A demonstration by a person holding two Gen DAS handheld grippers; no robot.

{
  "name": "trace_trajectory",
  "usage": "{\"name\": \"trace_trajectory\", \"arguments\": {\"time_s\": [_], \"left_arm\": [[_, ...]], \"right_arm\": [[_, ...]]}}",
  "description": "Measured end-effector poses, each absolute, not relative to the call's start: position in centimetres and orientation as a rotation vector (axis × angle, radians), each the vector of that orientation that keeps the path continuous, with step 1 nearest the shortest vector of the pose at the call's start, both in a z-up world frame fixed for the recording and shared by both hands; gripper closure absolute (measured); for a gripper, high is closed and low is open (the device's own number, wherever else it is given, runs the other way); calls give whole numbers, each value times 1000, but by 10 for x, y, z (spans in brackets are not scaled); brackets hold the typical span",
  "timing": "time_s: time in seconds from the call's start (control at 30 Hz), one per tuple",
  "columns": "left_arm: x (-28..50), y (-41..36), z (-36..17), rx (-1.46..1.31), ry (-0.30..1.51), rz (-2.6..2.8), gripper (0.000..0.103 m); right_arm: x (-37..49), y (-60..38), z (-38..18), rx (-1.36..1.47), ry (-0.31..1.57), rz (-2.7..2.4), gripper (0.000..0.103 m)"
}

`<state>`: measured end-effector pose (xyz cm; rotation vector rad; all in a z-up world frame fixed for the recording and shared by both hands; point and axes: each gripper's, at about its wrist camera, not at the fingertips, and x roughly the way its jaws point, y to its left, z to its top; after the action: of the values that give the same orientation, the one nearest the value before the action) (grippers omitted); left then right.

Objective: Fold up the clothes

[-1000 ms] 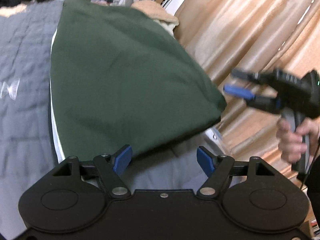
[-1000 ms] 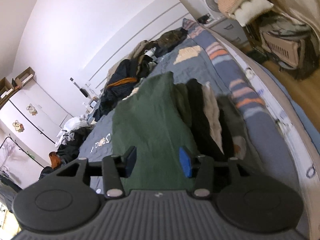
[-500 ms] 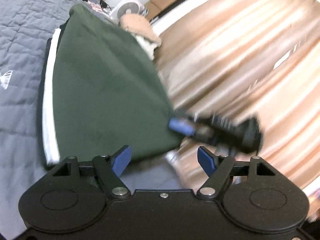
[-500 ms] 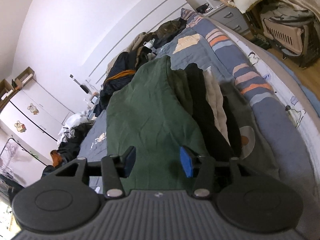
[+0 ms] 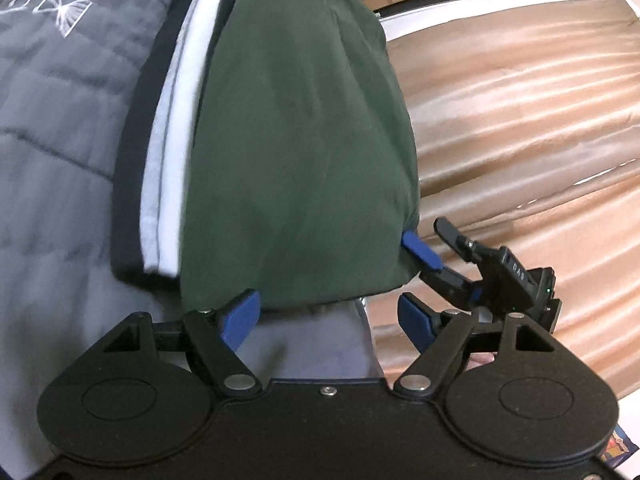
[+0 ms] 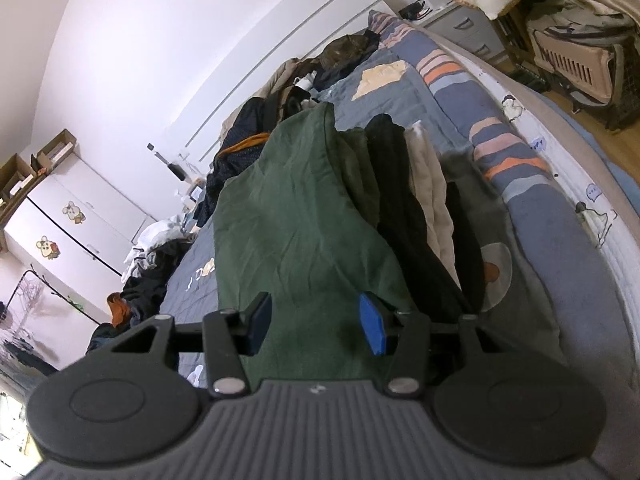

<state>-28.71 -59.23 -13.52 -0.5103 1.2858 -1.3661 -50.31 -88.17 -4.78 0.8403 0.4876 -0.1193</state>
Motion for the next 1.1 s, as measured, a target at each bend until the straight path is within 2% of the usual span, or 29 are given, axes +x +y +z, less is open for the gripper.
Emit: {"name": "trace_trajectory", "arguments": {"time_s": [0.3, 0.5, 0.83, 1.03, 1.1], "left_arm": [[-281, -581, -128, -447, 1260, -1351, 27], [-280, -581, -129, -450, 1260, -1350, 27], [-278, -580, -126, -429, 1265, -1367, 27], [-277, -580, -122, -432, 1259, -1374, 27], [-278, -579, -121, -425, 1254, -1376, 27]], "right_arm": [[-489, -890, 1, 791, 455, -65, 54], [-438, -910, 24, 740, 498, 35, 54], [-374, -932, -15, 724, 652, 136, 55], [-368, -969, -39, 841, 561, 114, 59], [-364, -980, -46, 873, 551, 96, 70]]}}
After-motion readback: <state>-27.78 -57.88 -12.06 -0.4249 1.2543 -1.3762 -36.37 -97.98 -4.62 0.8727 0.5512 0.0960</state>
